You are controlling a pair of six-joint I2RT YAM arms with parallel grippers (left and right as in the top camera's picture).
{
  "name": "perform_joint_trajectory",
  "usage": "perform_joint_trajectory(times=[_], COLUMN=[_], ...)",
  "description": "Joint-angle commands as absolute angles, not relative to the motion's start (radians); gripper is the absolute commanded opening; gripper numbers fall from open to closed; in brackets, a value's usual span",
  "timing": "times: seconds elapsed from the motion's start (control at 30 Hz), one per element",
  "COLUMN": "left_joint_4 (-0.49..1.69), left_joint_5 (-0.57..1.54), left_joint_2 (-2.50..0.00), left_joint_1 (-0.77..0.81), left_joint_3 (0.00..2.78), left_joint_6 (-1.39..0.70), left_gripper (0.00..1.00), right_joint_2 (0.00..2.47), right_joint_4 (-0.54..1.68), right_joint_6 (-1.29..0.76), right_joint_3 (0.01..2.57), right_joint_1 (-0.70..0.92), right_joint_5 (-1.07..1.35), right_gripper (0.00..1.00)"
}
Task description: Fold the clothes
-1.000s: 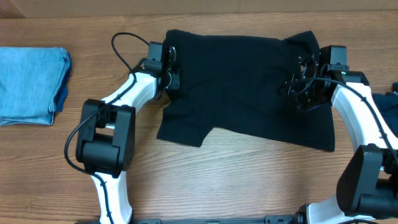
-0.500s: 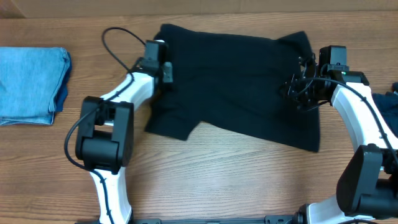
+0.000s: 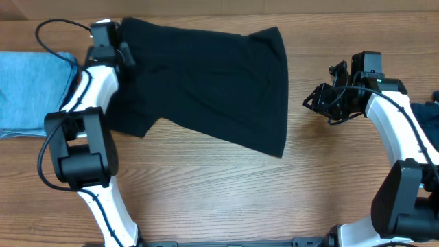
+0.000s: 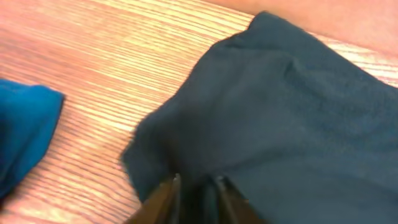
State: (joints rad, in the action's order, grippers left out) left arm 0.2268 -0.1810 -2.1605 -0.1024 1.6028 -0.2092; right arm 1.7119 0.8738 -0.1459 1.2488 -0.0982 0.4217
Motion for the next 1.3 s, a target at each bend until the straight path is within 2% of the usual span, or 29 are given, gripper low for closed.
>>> perform_joint_trajectory(times=[0.0,0.07,0.17,0.33,0.5,0.67,0.97,1.27], left_joint_4=[0.302,0.359,0.418,0.496,0.537,0.664,0.958,1.132], left_joint_5=[-0.13,-0.13,-0.13,-0.089,-0.036,0.083,0.189,0.176], left_joint_2=[-2.171,-2.171,-2.166,-2.107,-1.967,-1.824,-1.739,-1.719], left_joint_1=[-0.085,-0.078,-0.077,-0.078,-0.078,-0.076,-0.023,0.1], left_joint_3=[1.629,1.63,1.632,1.634,1.634,1.634,1.634,1.634], left_joint_6=[-0.185,-0.162,-0.154,-0.14,-0.111,-0.112,-0.056,-0.055], left_gripper=[0.43,0.51,0.51,0.48,0.53,0.53,0.45,0.41], right_joint_2=[1.681,1.682,1.695,1.765,1.843,1.877,1.879,1.879], right_joint_4=[0.873,0.864,0.838,0.805,0.781,0.742,0.651,0.624], right_joint_6=[-0.11,-0.096,-0.104,-0.139,-0.183,-0.184,-0.247,-0.368], right_joint_3=[1.245,1.245,1.245,1.244,1.237,1.196,1.039,0.982], right_joint_1=[-0.046,0.014,0.083,0.144,0.151,0.186,0.221,0.169], right_joint_5=[0.428,0.403,0.352,0.344,0.353,0.36,0.289,-0.076], right_gripper=[0.45,0.48,0.53,0.4,0.34,0.33,0.34,0.3])
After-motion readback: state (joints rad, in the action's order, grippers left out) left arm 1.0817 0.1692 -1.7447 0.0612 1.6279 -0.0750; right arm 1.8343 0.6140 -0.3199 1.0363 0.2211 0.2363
